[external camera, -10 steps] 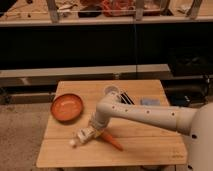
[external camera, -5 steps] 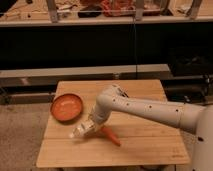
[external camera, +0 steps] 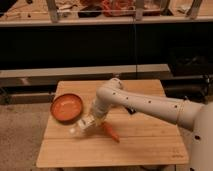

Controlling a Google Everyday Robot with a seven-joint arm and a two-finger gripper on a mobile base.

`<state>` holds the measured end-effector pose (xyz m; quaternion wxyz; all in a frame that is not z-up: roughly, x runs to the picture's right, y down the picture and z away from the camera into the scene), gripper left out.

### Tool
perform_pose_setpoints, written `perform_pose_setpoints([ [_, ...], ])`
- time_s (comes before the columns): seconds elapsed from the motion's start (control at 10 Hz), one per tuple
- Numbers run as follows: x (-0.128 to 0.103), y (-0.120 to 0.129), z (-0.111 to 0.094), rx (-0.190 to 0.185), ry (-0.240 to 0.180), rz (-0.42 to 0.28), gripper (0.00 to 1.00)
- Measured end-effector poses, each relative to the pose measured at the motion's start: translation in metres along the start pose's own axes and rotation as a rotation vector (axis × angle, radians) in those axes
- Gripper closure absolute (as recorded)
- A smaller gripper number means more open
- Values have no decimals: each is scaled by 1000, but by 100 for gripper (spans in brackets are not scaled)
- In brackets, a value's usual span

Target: Place the bottle in the ceramic bowl

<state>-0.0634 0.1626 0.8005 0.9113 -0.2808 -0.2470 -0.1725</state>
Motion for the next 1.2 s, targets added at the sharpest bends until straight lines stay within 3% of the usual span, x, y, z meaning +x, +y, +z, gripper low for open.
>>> perform_pose_setpoints([
  [0.6, 2, -39, -4, -2, 11, 6, 100],
  [0.9, 3, -47, -4, -6, 16, 10, 100],
  [1.2, -12, -81, 2, -5, 17, -5, 100],
])
